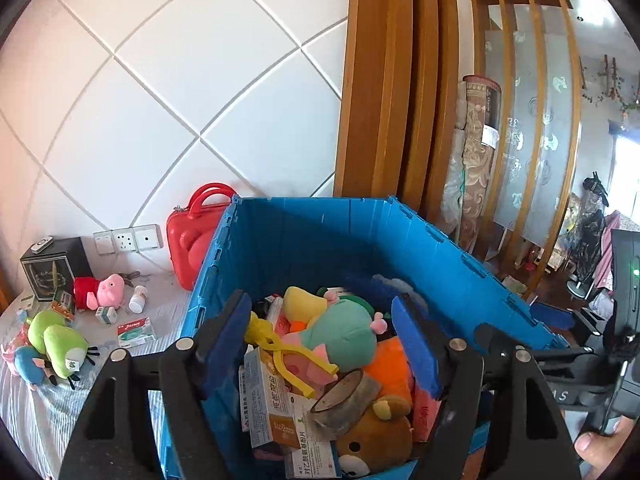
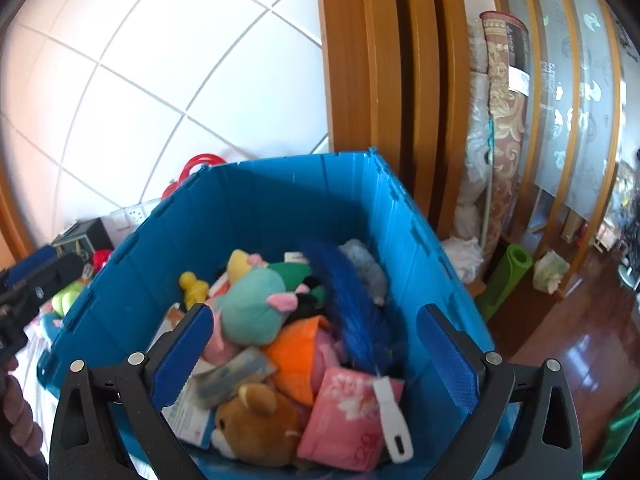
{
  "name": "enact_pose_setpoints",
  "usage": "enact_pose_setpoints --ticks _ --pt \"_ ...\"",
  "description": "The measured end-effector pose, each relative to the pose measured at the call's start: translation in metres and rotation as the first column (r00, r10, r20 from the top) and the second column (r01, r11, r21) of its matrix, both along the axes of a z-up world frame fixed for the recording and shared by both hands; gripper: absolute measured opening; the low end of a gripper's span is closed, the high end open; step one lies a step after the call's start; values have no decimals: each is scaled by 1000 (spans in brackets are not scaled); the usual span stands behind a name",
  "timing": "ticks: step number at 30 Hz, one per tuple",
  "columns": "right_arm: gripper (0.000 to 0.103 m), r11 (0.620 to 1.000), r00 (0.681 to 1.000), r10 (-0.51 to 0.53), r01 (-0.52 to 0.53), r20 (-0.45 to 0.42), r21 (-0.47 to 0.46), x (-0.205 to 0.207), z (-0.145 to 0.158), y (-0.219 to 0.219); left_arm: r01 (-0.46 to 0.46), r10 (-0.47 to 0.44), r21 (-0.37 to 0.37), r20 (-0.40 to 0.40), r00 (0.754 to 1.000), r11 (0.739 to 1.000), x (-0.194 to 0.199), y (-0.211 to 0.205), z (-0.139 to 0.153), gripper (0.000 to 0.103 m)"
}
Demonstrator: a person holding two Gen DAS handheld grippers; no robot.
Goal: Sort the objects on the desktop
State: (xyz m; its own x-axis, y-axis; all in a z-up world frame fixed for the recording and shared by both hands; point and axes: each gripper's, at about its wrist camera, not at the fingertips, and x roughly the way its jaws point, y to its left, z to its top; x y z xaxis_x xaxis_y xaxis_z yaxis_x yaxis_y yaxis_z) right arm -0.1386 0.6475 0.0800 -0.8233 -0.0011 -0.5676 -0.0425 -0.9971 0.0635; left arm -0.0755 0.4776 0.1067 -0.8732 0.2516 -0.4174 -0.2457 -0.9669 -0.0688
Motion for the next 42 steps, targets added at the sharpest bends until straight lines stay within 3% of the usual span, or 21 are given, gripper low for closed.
enact_pose_setpoints --ticks 3,7,13,17,26,35,42 --pt "103 1000 1000 -15 15 7 10 13 -8 -5 -54 55 -55 14 998 997 -1 6 -9 74" --pt "103 999 999 -37 37 -1 27 26 -15 -10 -24 25 -41 13 1000 999 9 4 -16 74" --pt "103 998 999 -51 51 -3 37 33 -22 -11 -80 81 -118 4 997 990 16 10 -24 74" --pt "103 999 999 -47 47 -1 25 36 -24 -10 -46 50 -79 41 998 996 18 6 -27 74" --pt "103 998 999 -49 49 18 32 33 -26 -12 -36 43 -111 63 997 993 24 9 -28 74" --pt "103 994 995 -85 82 51 70 30 -24 -10 -30 48 -108 173 984 994 21 8 -32 74" --pt "103 994 994 -84 80 63 70 30 -26 -8 -23 43 -106 183 982 994 22 7 -35 74"
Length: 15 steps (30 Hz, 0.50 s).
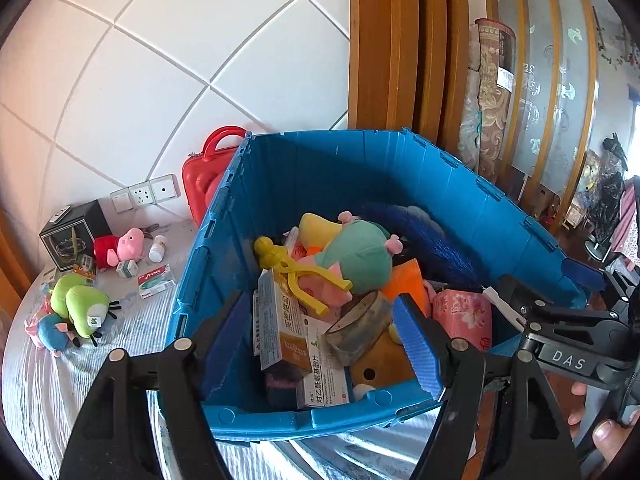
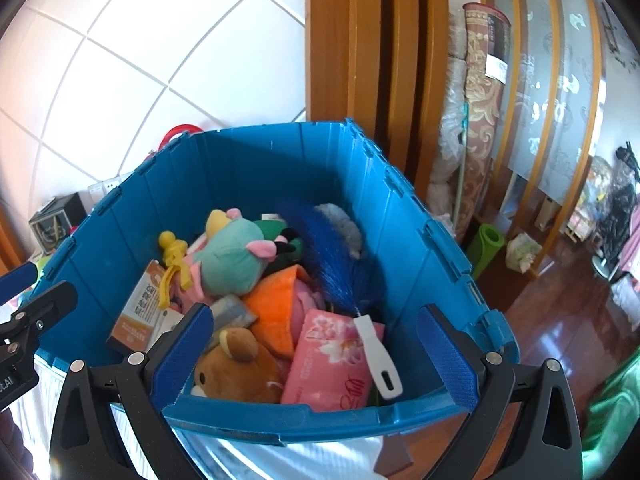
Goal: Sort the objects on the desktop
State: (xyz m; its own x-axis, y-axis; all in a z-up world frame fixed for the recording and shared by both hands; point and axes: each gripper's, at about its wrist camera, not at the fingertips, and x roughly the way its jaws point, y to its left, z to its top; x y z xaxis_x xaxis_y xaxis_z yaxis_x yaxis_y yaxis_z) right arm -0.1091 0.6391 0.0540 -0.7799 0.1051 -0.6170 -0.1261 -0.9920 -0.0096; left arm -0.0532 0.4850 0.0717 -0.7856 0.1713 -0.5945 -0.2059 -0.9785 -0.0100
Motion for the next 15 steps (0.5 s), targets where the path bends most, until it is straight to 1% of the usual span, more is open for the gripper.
enact_pose_setpoints --ticks 15 --pt "103 1000 1000 10 -10 -3 -2 0 0 -2 -4 4 -11 -14 1000 1000 1 3 1 74"
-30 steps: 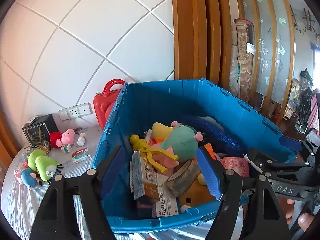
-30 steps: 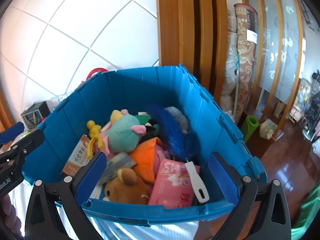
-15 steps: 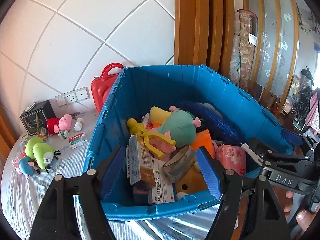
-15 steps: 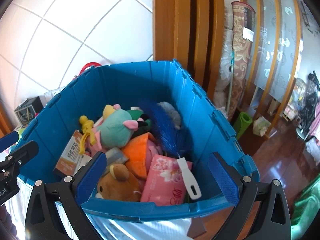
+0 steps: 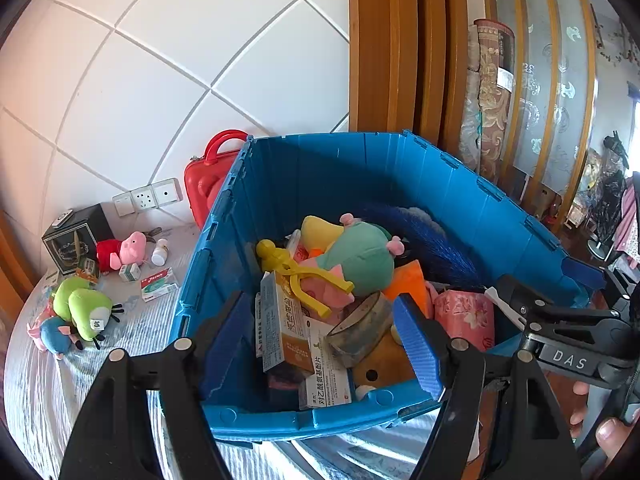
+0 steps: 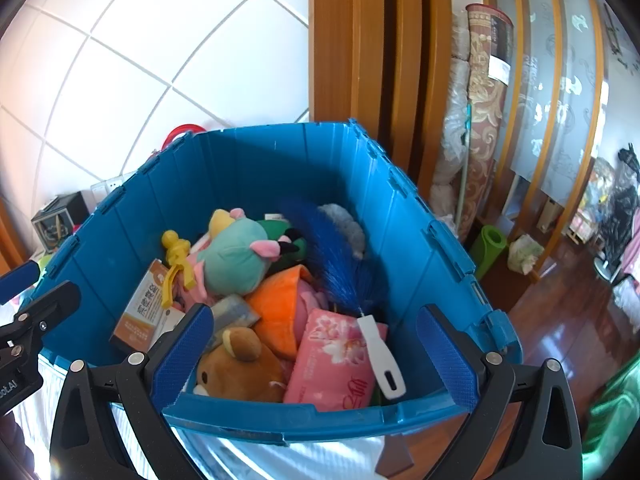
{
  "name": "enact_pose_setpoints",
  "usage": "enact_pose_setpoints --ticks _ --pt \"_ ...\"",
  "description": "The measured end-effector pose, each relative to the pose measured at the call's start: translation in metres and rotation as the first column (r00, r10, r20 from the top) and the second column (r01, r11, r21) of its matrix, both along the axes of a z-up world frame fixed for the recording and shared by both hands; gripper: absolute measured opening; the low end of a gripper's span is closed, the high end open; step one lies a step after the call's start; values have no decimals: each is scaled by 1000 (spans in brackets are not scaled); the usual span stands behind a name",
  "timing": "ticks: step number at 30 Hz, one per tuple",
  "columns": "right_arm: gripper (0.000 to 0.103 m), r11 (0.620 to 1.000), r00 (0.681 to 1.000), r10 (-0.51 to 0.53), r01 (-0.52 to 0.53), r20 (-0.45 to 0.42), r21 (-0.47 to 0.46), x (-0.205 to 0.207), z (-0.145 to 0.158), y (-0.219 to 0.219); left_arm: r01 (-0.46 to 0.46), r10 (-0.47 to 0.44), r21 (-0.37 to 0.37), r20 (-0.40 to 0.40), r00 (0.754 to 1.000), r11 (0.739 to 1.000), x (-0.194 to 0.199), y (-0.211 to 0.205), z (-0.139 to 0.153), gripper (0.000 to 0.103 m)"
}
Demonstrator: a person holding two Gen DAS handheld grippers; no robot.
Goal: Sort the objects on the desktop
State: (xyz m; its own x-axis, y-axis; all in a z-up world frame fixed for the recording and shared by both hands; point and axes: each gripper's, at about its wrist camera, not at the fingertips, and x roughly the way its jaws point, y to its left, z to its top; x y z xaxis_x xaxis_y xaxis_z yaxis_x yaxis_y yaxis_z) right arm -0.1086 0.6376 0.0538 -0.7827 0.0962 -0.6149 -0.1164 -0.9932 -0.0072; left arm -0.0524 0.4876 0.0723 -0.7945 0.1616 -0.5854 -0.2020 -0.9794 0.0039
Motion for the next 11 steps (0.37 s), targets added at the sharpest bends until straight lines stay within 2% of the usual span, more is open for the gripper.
enact_pose_setpoints --ticks 11 --pt "103 1000 1000 -2 2 1 -4 -1 0 1 1 -1 2 -6 1000 1000 1 1 1 74"
